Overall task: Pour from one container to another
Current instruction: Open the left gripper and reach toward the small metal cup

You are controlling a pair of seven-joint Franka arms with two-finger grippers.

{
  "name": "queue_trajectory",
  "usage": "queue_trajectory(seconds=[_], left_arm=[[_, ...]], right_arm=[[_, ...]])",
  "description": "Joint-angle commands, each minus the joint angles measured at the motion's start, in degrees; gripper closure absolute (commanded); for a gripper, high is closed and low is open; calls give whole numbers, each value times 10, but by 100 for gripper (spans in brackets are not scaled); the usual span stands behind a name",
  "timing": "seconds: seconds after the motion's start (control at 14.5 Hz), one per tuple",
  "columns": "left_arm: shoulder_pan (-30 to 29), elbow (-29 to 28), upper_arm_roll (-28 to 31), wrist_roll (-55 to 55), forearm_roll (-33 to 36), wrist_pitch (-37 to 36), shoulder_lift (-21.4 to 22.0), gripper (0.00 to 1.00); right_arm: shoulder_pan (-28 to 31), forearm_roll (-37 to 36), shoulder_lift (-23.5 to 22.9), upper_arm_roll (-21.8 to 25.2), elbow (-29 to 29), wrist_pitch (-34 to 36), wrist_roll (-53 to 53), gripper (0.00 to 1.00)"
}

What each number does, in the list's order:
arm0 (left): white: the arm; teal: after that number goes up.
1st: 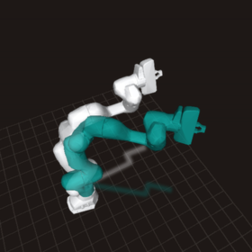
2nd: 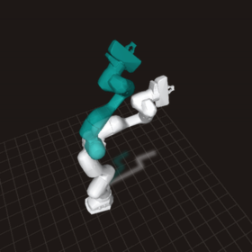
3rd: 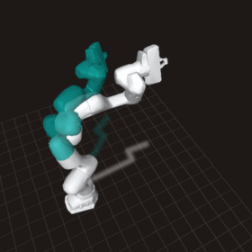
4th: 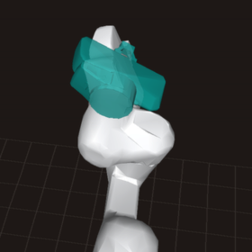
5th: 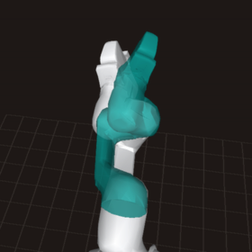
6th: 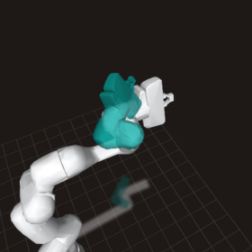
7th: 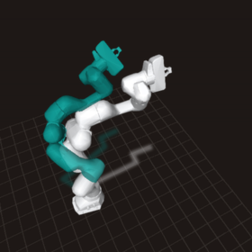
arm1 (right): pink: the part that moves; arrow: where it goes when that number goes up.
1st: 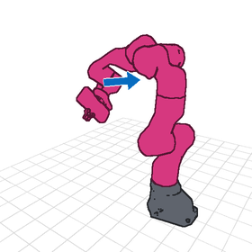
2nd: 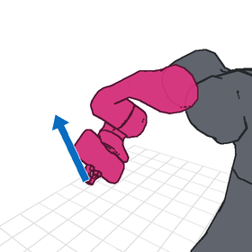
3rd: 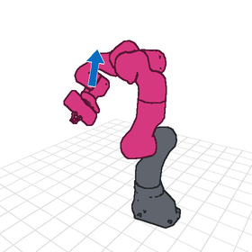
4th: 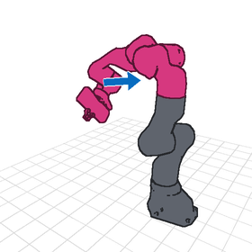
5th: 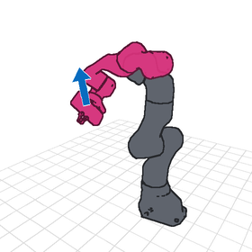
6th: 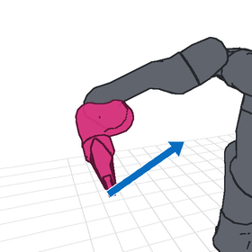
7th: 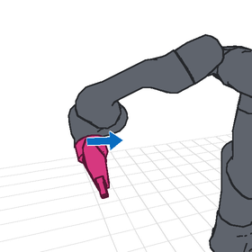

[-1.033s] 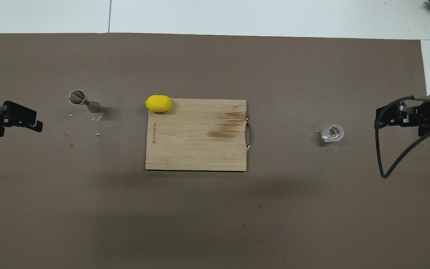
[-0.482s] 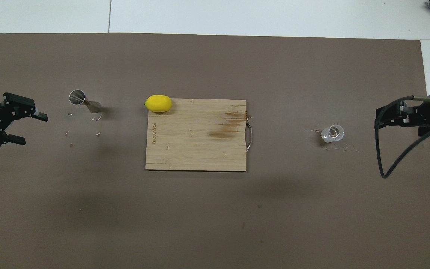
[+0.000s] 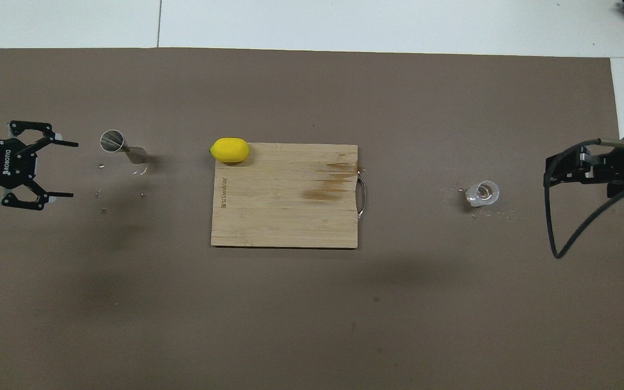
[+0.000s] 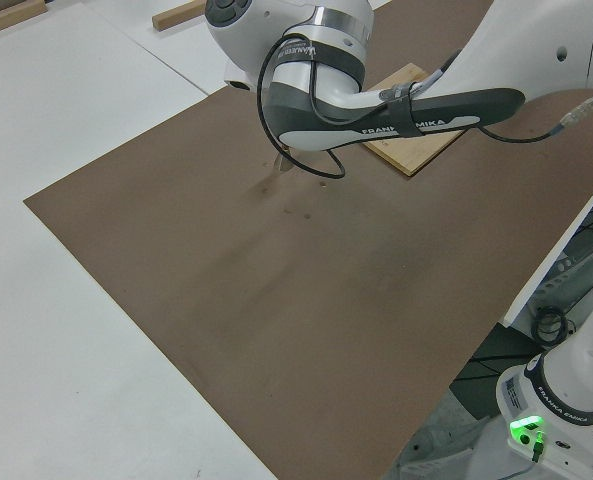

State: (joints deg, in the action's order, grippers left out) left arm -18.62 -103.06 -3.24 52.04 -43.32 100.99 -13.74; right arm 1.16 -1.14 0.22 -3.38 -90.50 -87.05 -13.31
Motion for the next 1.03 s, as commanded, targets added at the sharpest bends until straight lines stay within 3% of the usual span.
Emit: queue_trajectory(seconds=[0.0, 0.21, 0.41, 0.76, 0.96], left_arm=[[-26, -6, -4, 47, -63, 29, -39, 0], [-32, -36, -4, 47, -147, 67, -60, 0], [-27, -88, -5, 47, -235, 122, -54, 0], [-20, -99, -10, 38, -301, 139, -59, 0], [-24, -92, -16, -2, -302, 133, -78, 0]], right_arm=[[8, 10, 14, -2, -16, -8, 9, 0], [8, 10, 14, -2, -16, -8, 9, 0], [7, 10, 14, -2, -16, -8, 9, 0], [8, 10, 14, -2, -16, -8, 8, 0], [8, 10, 14, -2, -16, -8, 9, 0]])
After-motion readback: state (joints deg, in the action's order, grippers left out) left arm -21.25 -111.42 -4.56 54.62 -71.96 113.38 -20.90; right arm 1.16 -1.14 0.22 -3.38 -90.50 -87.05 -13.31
